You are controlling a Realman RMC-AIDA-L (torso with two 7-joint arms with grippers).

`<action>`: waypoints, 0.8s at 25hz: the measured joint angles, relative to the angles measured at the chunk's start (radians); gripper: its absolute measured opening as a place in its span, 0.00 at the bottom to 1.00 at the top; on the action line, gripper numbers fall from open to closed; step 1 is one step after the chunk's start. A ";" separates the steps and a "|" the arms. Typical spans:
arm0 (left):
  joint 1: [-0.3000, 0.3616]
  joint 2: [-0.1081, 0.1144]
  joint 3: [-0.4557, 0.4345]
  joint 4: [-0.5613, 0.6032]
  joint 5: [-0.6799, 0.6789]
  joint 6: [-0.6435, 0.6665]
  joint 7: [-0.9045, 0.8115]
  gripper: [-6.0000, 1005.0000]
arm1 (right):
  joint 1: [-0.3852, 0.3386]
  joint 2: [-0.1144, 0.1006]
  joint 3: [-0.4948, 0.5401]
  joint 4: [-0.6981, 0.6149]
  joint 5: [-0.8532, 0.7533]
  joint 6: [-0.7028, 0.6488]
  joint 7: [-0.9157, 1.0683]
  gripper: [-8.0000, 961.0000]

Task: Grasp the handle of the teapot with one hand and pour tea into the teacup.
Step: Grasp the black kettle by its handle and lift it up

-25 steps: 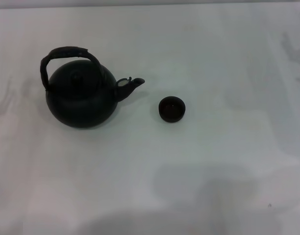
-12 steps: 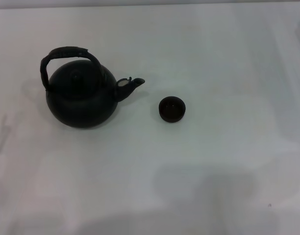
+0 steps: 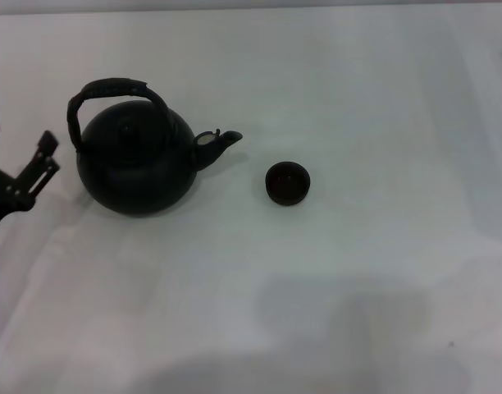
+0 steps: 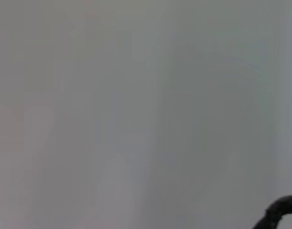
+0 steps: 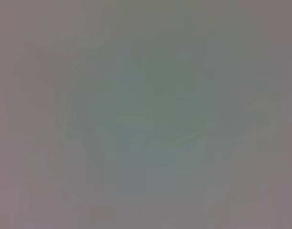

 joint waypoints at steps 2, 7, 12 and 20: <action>-0.017 0.000 0.000 -0.003 0.013 -0.013 0.001 0.87 | -0.009 -0.001 0.000 -0.002 0.000 0.001 0.023 0.88; -0.042 0.002 0.000 -0.009 0.026 -0.026 0.004 0.87 | -0.031 -0.001 0.003 -0.011 0.000 0.012 0.042 0.88; -0.060 0.002 0.000 -0.011 0.043 -0.060 0.006 0.87 | -0.033 -0.002 0.003 -0.013 0.000 0.015 0.053 0.88; -0.066 0.001 0.000 -0.008 0.054 -0.092 0.007 0.87 | -0.028 -0.002 0.003 -0.014 0.000 0.016 0.055 0.88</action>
